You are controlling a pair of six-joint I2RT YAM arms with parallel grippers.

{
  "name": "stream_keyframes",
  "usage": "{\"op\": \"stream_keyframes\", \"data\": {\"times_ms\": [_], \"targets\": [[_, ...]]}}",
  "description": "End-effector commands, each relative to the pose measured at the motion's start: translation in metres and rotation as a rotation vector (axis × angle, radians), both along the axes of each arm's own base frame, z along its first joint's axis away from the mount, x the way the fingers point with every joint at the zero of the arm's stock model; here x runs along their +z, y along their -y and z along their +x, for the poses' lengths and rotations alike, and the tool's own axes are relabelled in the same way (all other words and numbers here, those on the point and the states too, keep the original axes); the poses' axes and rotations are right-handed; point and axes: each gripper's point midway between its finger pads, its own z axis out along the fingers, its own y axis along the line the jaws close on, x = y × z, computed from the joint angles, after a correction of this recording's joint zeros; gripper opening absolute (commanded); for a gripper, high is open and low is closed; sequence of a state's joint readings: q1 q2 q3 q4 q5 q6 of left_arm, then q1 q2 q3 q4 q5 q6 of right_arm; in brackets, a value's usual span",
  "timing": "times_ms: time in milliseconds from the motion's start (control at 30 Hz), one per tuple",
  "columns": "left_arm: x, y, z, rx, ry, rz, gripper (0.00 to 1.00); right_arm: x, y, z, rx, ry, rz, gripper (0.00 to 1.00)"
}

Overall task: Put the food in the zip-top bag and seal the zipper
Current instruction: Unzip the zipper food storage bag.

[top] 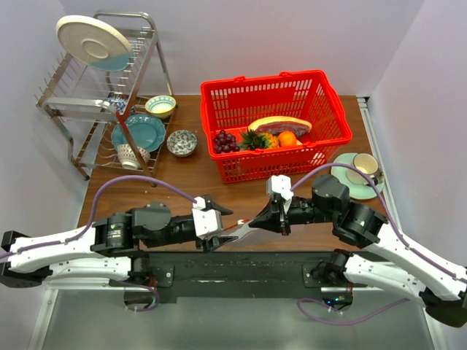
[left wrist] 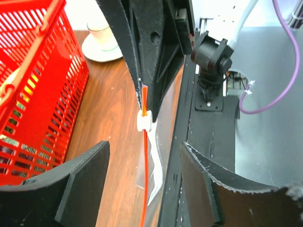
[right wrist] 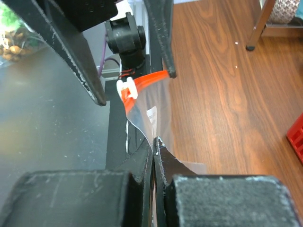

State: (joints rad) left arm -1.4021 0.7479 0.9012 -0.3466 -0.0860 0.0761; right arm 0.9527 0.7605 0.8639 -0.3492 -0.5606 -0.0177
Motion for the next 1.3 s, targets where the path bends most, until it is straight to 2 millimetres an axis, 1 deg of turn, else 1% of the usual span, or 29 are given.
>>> {"op": "stream_keyframes", "data": {"times_ms": [0, 133, 200, 233, 300, 400, 567, 600, 667, 700, 767, 800, 833, 967, 1000, 1067, 1100, 1133, 1167, 1200, 1267], "targets": [[0.019, 0.011, -0.001, -0.025, 0.041, -0.064, 0.66, 0.022, -0.001, -0.006, 0.023, 0.01, 0.07, 0.0], [0.024, 0.022, -0.001, -0.041, 0.047, -0.062, 0.66, 0.023, -0.002, -0.004, 0.009, -0.008, 0.067, 0.0], [0.029, 0.025, 0.0, -0.042, 0.058, -0.059, 0.66, 0.022, -0.003, -0.004, 0.015, -0.01, 0.064, 0.0], [0.027, 0.028, 0.001, -0.042, 0.057, -0.046, 0.65, 0.023, -0.003, -0.005, 0.018, -0.012, 0.063, 0.0], [0.031, 0.03, 0.001, -0.042, 0.058, -0.048, 0.64, 0.023, -0.002, -0.006, 0.024, -0.012, 0.065, 0.0], [0.034, 0.031, 0.0, -0.045, 0.059, -0.051, 0.61, 0.023, -0.001, -0.007, 0.023, -0.012, 0.068, 0.0], [0.043, 0.024, 0.0, -0.038, 0.056, -0.074, 0.61, 0.021, 0.001, -0.009, 0.024, -0.015, 0.064, 0.0], [0.044, 0.023, -0.001, -0.04, 0.056, -0.08, 0.56, 0.021, 0.001, -0.009, 0.024, -0.016, 0.062, 0.0], [0.049, 0.019, -0.003, -0.047, 0.056, -0.101, 0.52, 0.02, 0.002, -0.01, 0.025, -0.016, 0.063, 0.0], [0.05, 0.019, -0.004, -0.051, 0.053, -0.107, 0.43, 0.021, 0.002, -0.01, 0.025, -0.016, 0.064, 0.0], [0.051, 0.018, -0.006, -0.06, 0.052, -0.115, 0.36, 0.022, 0.001, -0.011, 0.031, -0.019, 0.067, 0.0], [0.05, 0.018, -0.006, -0.061, 0.048, -0.113, 0.29, 0.022, 0.001, -0.011, 0.03, -0.02, 0.07, 0.0], [0.048, 0.018, -0.005, -0.058, 0.047, -0.106, 0.25, 0.022, 0.001, -0.011, 0.03, -0.02, 0.07, 0.0], [0.045, 0.021, -0.005, -0.058, 0.043, -0.093, 0.17, 0.023, 0.002, -0.012, 0.034, -0.022, 0.073, 0.0], [0.044, 0.022, -0.006, -0.063, 0.042, -0.092, 0.11, 0.022, 0.002, -0.012, 0.033, -0.023, 0.069, 0.0], [0.044, 0.023, -0.006, -0.064, 0.041, -0.09, 0.04, 0.023, 0.002, -0.012, 0.033, -0.022, 0.07, 0.01], [0.045, 0.024, -0.006, -0.064, 0.042, -0.09, 0.0, 0.023, 0.003, -0.013, 0.036, -0.024, 0.07, 0.21], [0.044, 0.025, -0.005, -0.062, 0.042, -0.084, 0.0, 0.026, 0.003, -0.014, 0.037, -0.022, 0.078, 0.31], [0.043, 0.025, -0.004, -0.06, 0.042, -0.081, 0.0, 0.027, 0.004, -0.015, 0.042, -0.018, 0.085, 0.36], [0.042, 0.026, -0.005, -0.06, 0.038, -0.079, 0.0, 0.031, 0.004, -0.016, 0.041, -0.014, 0.098, 0.45], [0.04, 0.027, -0.004, -0.054, 0.03, -0.071, 0.0, 0.034, 0.005, -0.017, 0.044, -0.01, 0.111, 0.53]]}}
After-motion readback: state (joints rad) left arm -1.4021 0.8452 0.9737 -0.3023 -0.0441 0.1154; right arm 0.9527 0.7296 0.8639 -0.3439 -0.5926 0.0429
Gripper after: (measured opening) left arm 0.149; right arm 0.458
